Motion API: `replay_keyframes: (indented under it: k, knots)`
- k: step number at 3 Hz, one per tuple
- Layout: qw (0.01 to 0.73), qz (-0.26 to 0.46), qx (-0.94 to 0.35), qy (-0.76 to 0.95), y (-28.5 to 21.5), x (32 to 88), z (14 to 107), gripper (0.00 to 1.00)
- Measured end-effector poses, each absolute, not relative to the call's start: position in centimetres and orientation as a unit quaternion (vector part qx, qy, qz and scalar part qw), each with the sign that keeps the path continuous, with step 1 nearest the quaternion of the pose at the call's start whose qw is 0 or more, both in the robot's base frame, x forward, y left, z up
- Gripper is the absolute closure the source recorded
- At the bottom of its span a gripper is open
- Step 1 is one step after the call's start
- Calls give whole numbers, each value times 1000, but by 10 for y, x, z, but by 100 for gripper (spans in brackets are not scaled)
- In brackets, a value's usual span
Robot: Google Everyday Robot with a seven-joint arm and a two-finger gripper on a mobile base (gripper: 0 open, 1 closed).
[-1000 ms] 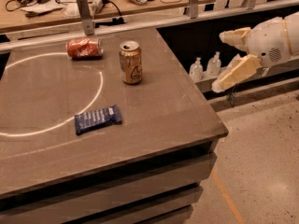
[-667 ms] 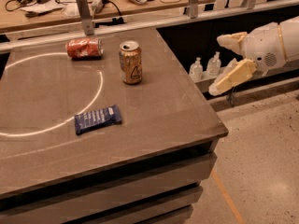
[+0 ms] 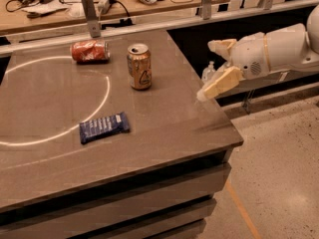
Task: Pick orange can
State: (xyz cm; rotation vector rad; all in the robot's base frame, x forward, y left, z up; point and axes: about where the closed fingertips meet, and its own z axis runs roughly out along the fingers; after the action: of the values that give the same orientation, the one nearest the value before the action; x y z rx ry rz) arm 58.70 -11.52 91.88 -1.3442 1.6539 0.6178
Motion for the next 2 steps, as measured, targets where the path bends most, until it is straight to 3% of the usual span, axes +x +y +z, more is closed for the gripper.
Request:
replay_keyframes:
  k: [2]
  knots:
    - [476,295,-520,645,-64,625,893,0]
